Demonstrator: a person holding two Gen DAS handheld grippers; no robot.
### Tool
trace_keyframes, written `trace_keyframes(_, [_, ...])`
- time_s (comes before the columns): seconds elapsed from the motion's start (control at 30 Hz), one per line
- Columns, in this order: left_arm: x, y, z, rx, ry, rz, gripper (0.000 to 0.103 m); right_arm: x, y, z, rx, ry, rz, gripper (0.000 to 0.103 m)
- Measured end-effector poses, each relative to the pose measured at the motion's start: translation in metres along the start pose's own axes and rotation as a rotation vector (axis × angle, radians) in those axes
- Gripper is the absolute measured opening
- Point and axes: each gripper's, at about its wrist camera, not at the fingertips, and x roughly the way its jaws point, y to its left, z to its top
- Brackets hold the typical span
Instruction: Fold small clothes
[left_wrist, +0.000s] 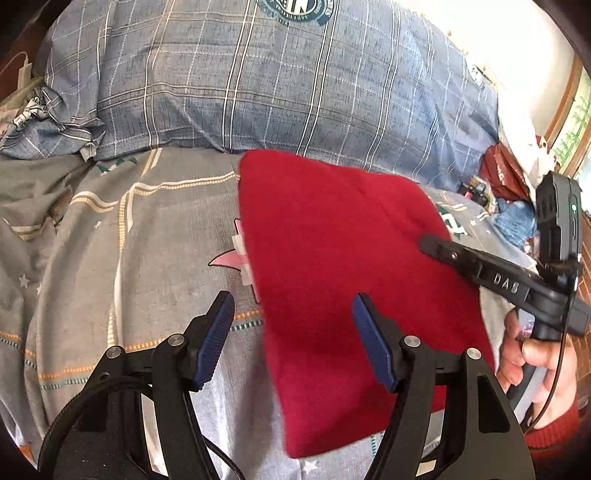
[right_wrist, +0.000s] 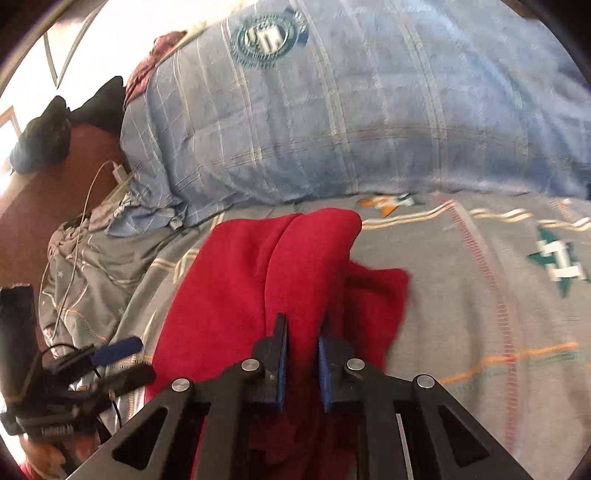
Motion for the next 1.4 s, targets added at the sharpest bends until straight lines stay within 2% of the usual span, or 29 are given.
trace_keyframes(0.1, [0.018, -0.001, -0.006, -0.008, 0.017, 0.012, 0.067, 0.013, -0.008, -0.007, -0.022, 0.027, -0.11, 0.013])
trace_keyframes(0.17, [0.019, -0.001, -0.007, -0.006, 0.005, 0.022, 0.067, 0.028, -0.012, -0.011, -0.018, 0.042, -0.13, 0.013])
trace_keyframes(0.23, [0.018, -0.002, -0.006, 0.004, -0.001, 0.035, 0.067, 0.026, -0.013, -0.01, -0.009, 0.015, -0.118, 0.016])
trace_keyframes(0.27, [0.017, -0.003, -0.006, 0.007, -0.001, 0.041, 0.067, 0.022, -0.013, -0.009, -0.006, 0.012, -0.116, 0.021])
trace_keyframes(0.33, [0.015, -0.005, -0.006, 0.012, -0.008, 0.054, 0.067, 0.009, -0.014, -0.008, 0.008, 0.006, -0.131, 0.042])
trace_keyframes(0.4, [0.014, -0.007, -0.008, 0.016, -0.011, 0.065, 0.067, -0.009, -0.011, -0.009, 0.021, -0.028, -0.121, 0.043])
trace_keyframes(0.47, [0.013, -0.009, -0.009, 0.021, -0.015, 0.074, 0.067, -0.026, 0.0, -0.013, 0.007, -0.055, -0.055, 0.043])
trace_keyframes(0.57, [0.01, -0.014, -0.011, 0.034, -0.028, 0.1, 0.067, -0.029, 0.022, -0.023, -0.069, -0.045, 0.001, 0.043])
trace_keyframes(0.6, [0.008, -0.016, -0.012, 0.037, -0.031, 0.107, 0.067, -0.024, 0.026, -0.027, -0.092, -0.03, -0.005, 0.043])
trace_keyframes(0.7, [0.003, -0.017, -0.015, 0.031, -0.034, 0.118, 0.067, 0.003, 0.03, -0.039, -0.142, 0.026, -0.105, 0.043])
trace_keyframes(0.77, [-0.003, -0.019, -0.017, 0.035, -0.051, 0.137, 0.067, 0.005, 0.033, -0.042, -0.169, 0.023, -0.134, 0.043])
trace_keyframes(0.87, [-0.011, -0.019, -0.018, 0.034, -0.07, 0.156, 0.067, -0.015, 0.039, -0.039, -0.152, -0.012, -0.113, 0.043])
trace_keyframes(0.93, [-0.018, -0.019, -0.02, 0.024, -0.084, 0.17, 0.067, -0.028, 0.041, -0.038, -0.137, -0.038, -0.112, 0.048])
trace_keyframes(1.03, [-0.028, -0.02, -0.022, 0.028, -0.106, 0.191, 0.067, -0.046, 0.046, -0.04, -0.136, -0.079, -0.128, 0.05])
trace_keyframes(1.1, [-0.034, -0.021, -0.023, 0.033, -0.119, 0.206, 0.067, -0.053, 0.048, -0.042, -0.13, -0.092, -0.132, 0.052])
trace_keyframes(1.23, [-0.049, -0.021, -0.024, 0.041, -0.155, 0.226, 0.067, -0.064, 0.051, -0.048, -0.107, -0.118, -0.138, 0.066])
trace_keyframes(1.4, [-0.062, -0.017, -0.024, 0.013, -0.18, 0.215, 0.067, -0.07, 0.056, -0.051, -0.104, -0.126, -0.128, 0.067])
